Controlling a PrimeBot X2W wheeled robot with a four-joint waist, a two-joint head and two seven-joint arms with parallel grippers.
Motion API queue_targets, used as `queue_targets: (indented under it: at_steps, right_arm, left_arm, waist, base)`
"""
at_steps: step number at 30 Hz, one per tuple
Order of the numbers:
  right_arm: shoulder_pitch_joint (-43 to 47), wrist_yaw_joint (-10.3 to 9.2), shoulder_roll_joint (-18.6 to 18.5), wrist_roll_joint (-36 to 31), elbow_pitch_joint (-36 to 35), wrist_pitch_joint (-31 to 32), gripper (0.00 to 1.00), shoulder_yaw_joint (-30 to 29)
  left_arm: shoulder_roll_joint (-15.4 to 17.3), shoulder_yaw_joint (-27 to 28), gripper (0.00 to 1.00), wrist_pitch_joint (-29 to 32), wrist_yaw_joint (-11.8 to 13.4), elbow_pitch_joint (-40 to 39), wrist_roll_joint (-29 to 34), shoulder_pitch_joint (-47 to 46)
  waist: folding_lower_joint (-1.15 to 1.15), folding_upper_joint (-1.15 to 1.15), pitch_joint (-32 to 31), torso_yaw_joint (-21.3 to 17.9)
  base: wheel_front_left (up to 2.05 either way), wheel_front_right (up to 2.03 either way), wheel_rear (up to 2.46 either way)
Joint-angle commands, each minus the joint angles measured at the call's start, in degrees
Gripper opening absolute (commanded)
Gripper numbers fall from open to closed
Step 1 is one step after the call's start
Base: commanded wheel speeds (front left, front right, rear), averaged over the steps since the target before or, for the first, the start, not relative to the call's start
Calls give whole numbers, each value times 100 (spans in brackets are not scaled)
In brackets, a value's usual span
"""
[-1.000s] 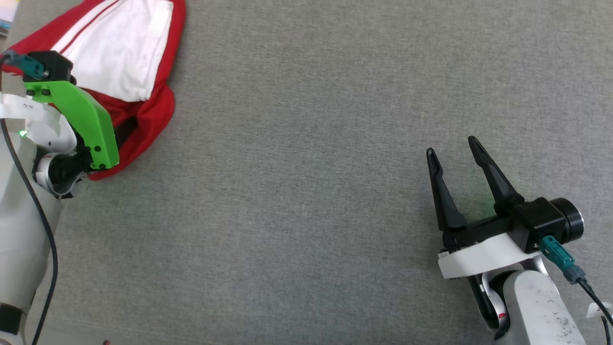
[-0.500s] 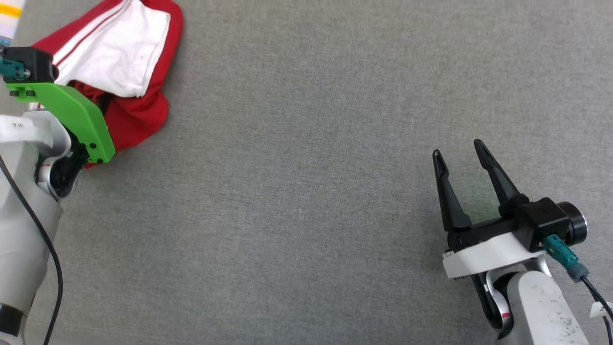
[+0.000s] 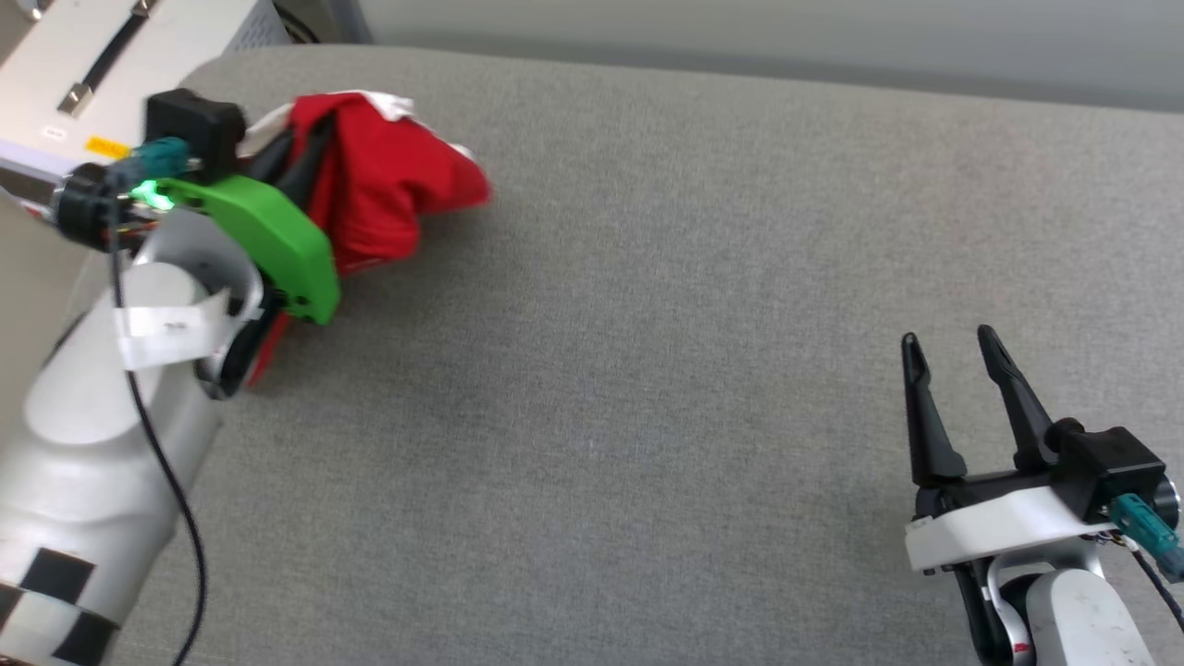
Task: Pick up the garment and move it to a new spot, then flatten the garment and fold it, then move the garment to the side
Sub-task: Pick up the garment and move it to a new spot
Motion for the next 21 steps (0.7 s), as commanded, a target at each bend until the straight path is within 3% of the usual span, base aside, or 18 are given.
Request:
queue_targets:
  at_steps: [1,4,11,16,21]
  right_arm:
    - [79,-4,-18,44,-3,-35,100,-81]
    - [143,-4,-18,82,-1,-35,100,-211]
    - [219,-4,-18,120,-22,-35,100,-695]
    - [182,-4,-18,133,-32,-35,100,-1242]
    - [174,-4,-18,109,-40,-35,100,-1544]
  left_arm:
    - [-124,-75,0,-60,22,-124,66,52]
    - [-355,-253,0,-82,14,-330,161,0]
    - [-1329,-895,0,-150,-1,-583,374,25]
    - [-2128,-1493,0,-179,-22,-373,460,361]
    - [-2601,-2166,0,-197,-60,16,451,871]
  waist:
    - [0,0,-384,-50]
    - [0,0,-521,-138]
    - [0,0,-739,-563]
    - [0,0,-804,-989]
    - [0,0,-838,-1303]
  base:
    - [0,0,0]
    - [0,0,0]
    - [0,0,0]
    - [0,0,0]
    - [0,0,0]
